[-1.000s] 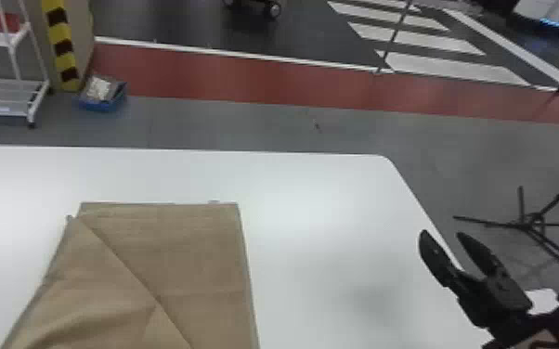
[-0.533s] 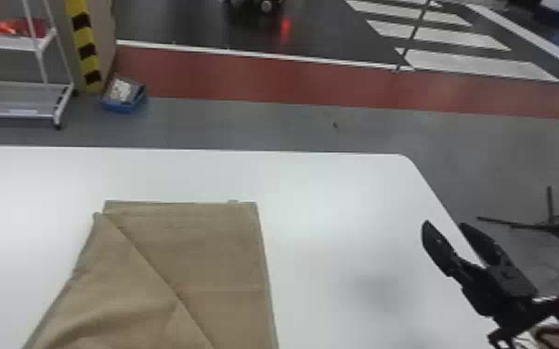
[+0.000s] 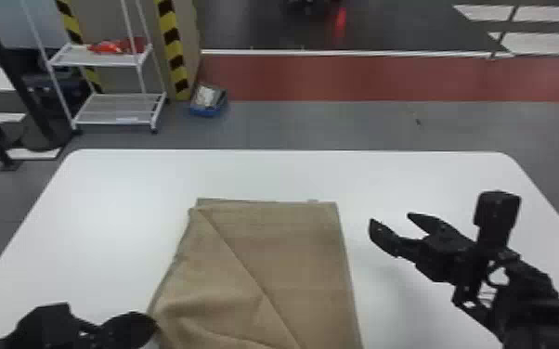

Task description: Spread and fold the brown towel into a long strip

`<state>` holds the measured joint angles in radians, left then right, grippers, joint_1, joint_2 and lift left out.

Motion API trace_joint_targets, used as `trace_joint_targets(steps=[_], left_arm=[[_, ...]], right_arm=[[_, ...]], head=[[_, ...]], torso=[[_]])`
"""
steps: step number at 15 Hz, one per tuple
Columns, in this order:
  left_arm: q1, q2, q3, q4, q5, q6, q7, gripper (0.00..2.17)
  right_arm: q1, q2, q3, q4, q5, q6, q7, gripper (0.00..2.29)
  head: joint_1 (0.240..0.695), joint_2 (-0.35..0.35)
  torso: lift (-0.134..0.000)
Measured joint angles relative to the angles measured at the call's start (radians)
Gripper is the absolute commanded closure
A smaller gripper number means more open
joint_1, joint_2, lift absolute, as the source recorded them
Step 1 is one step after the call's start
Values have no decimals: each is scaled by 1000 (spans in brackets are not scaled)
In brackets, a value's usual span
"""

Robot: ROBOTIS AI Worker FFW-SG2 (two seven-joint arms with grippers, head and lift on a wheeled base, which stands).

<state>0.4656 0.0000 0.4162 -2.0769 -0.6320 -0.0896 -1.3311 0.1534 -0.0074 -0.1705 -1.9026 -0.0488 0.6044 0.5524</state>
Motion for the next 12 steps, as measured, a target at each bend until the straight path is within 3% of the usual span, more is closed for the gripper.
trace_joint_targets(steps=[2,4,9,11,12], left_arm=[[-2,0,-13,1,-1,0,4,1905],[-9,0,-26,8,-3,1,3,1905],[-35,0,-52,28,-5,3,-1,1905],[-46,0,-66,37,-10,3,-3,1905],[-51,0,-74,43,-15,3,-4,1905]], right_arm=[[-144,1,97,164,64,35,-10,124],[-245,5,141,293,69,38,-24,127],[-379,7,199,484,89,34,-63,221],[-408,7,215,534,102,31,-61,363],[-416,7,222,548,108,27,-59,552]], head=[[695,106],[695,125],[695,129],[695,128],[695,126]], torso=[[-112],[-112],[-112],[-112],[-112]])
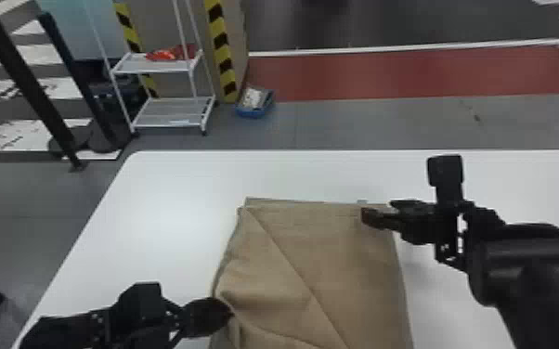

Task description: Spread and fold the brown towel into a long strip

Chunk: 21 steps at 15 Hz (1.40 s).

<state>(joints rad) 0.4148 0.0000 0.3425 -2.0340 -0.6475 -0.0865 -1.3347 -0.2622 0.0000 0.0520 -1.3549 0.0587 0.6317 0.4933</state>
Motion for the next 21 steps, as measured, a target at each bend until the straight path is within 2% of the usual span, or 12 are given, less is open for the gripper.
trace_joint_targets(steps=[1,3,5,6,8,11,13,17,19,21], left_arm=[[-5,0,-6,4,-4,0,-1,1905],[-8,0,-12,7,-7,0,-3,1905],[-9,0,-13,8,-7,0,-3,1905],[-9,0,-13,9,-7,0,0,1905],[-10,0,-12,9,-6,0,20,1905],[-14,0,-12,9,4,17,120,1905],[-16,0,-11,7,9,45,193,1905],[-21,0,-5,6,33,59,217,1905],[-19,0,-4,5,49,74,284,1905],[-19,0,3,-3,52,110,343,1905]], right_arm=[[-5,0,8,7,8,-2,3,768],[-17,0,20,23,29,-3,3,1436],[-27,0,25,36,49,0,1,1875],[-29,0,25,38,53,4,-1,2010],[-26,-1,8,36,54,13,-12,2013],[28,-3,-107,-32,10,24,-47,2010],[92,-7,-201,-126,-48,50,-50,2010],[273,-25,-369,-335,-157,74,-49,2010],[371,-25,-442,-419,-183,63,-61,2010],[468,-16,-532,-493,-258,56,-75,2010]], head=[[695,126],[695,126],[695,122],[695,120],[695,116],[695,66],[695,35],[695,-66],[695,-99],[695,-147]], torso=[[-112],[-112],[-112],[-112],[-112],[-112],[-112],[-112],[-112],[-112]])
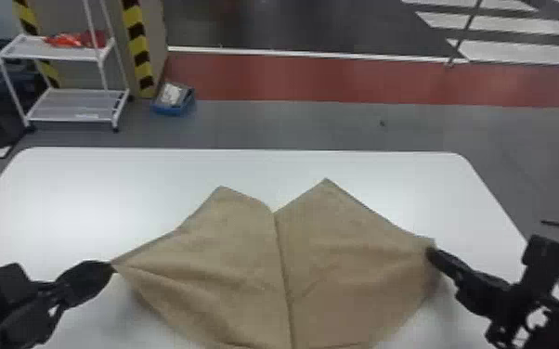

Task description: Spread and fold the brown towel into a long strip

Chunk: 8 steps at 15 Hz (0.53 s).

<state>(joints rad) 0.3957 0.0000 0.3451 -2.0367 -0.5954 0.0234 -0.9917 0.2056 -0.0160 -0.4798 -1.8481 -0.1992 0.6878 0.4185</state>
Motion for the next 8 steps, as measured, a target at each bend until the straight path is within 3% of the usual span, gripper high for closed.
trace_joint_targets(steps=[2,5,6,8], left_arm=[[2,0,18,-10,6,61,58,1905],[29,0,62,-43,35,122,107,1905],[47,0,89,-60,52,129,123,1905],[68,0,122,-82,80,132,140,1905]], right_arm=[[102,14,-83,-80,-69,-9,-1,2010],[214,16,-114,-173,-90,-49,1,1943],[235,16,-105,-194,-91,-53,4,1517],[265,16,-98,-225,-89,-47,14,-2]], head=[[695,-161],[695,-146],[695,-127],[695,-91]], torso=[[-112],[-112],[-112],[-112]])
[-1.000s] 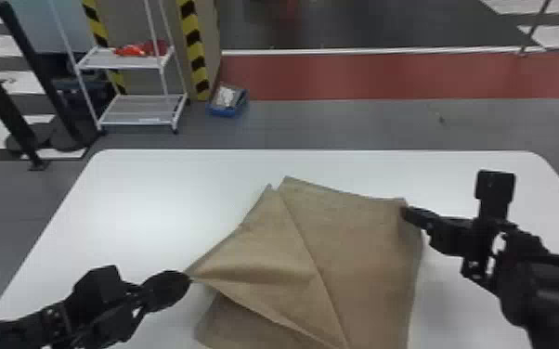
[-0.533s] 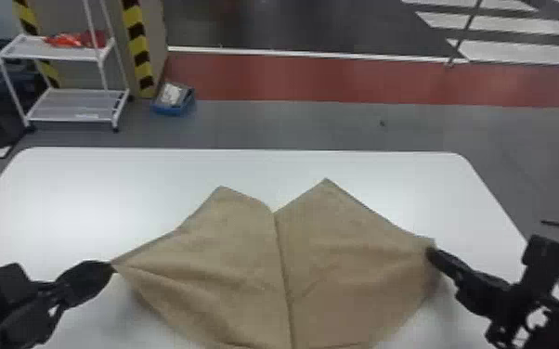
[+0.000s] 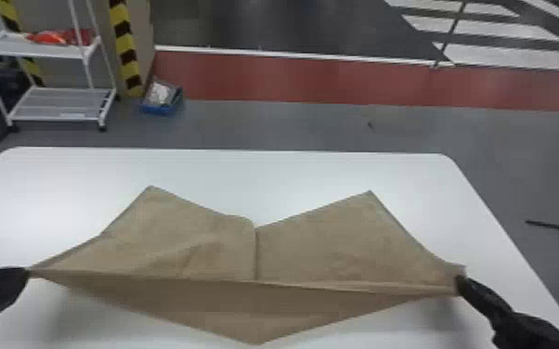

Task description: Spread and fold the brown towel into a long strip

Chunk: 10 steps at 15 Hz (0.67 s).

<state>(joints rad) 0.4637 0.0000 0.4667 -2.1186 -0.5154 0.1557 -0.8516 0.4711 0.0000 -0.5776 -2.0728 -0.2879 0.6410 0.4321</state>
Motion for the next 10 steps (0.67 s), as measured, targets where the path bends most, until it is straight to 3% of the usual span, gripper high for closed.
trace_joint_targets(steps=[3,5,8,10], left_arm=[[15,0,15,-10,18,-1,-1,1905],[17,0,18,-12,23,-4,-6,1905],[20,0,22,-12,27,-11,-12,1905],[21,0,25,-11,29,-14,-17,1905]], right_arm=[[31,0,-6,-35,39,1,6,46],[38,0,-6,-67,124,-5,11,63],[60,0,15,-131,356,-68,38,73],[77,0,28,-155,533,-207,126,80]], head=[[695,-89],[695,-103],[695,-136],[695,-134]], torso=[[-112],[-112],[-112],[-112]])
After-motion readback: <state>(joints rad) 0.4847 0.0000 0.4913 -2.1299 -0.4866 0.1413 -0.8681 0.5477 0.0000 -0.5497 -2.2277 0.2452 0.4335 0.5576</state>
